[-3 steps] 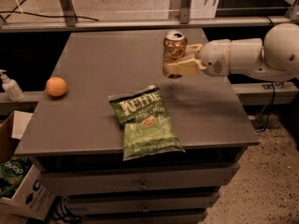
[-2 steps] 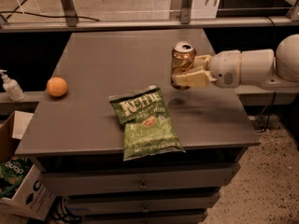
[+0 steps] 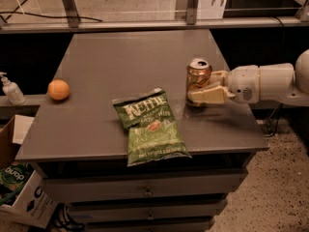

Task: Move orange can near green jalapeno chip bag

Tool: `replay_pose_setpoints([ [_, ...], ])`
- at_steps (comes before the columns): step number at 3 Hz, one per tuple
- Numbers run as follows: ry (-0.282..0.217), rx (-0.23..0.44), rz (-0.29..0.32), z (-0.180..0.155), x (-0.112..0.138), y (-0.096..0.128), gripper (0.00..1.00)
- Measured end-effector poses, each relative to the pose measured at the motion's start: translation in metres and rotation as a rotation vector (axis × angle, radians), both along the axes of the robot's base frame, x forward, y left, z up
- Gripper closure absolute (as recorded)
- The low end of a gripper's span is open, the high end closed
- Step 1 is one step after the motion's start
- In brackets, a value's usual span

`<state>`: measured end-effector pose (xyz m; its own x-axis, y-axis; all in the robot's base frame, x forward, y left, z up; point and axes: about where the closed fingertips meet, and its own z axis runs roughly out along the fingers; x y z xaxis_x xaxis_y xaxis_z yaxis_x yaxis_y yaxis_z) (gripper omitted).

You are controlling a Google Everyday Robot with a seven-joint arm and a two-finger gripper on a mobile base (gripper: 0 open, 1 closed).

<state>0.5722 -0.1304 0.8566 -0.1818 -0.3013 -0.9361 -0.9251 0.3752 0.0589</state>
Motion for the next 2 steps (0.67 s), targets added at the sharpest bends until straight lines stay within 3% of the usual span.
replay_pose_setpoints([
  [2, 0.052, 0.008, 0.037, -0.0202, -0.006, 0.0011, 1.0],
])
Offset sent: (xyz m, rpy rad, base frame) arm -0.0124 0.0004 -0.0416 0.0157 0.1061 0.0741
